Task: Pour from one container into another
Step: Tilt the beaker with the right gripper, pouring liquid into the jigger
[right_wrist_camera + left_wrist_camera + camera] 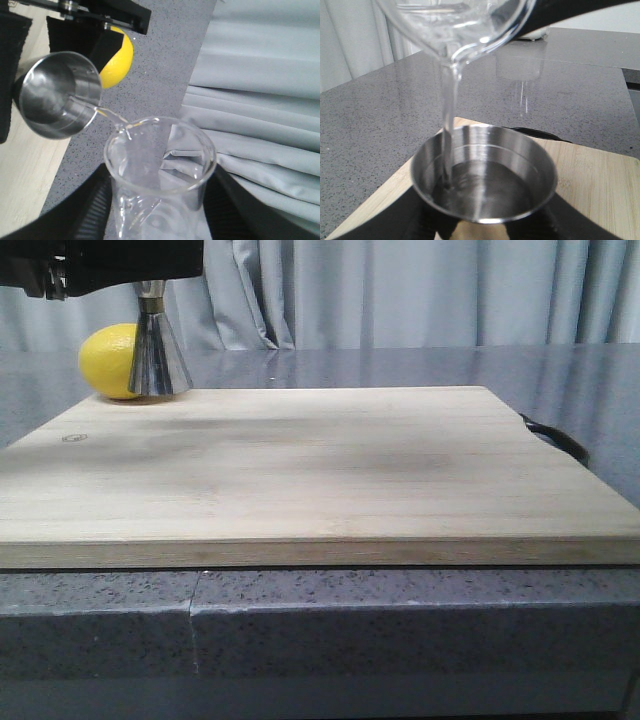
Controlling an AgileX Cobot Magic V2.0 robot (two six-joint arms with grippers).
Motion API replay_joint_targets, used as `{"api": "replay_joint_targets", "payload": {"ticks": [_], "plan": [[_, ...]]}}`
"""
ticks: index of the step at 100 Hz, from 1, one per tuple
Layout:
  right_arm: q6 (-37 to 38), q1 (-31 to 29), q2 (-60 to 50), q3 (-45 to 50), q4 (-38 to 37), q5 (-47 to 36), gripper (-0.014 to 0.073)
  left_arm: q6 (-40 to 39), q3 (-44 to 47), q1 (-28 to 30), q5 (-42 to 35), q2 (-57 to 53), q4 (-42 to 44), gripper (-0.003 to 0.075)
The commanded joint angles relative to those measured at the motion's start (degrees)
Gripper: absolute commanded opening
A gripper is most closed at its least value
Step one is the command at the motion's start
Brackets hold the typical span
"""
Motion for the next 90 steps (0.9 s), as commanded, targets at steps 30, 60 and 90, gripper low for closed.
{"api": "replay_joint_targets", "payload": {"ticks": [30,60,90], "plan": [[5.57,0.02,-2.41,-2.03,-0.34,-2.17,0.0293,-0.64,-1.48,-0.57,5.09,-2.44,-5.69,0.0291],[23.95,-0.42,-2.41,-2.03,-0.45,1.02,0.0292,-0.64,-1.48,-0.57,5.09,-2.44,-5.69,0.0291],[53.17,-7.06,-4.5,-2.03,-0.05,1.11,0.0293,-0.64,-1.48,-0.57,5.09,-2.44,-5.69,0.0291]]}}
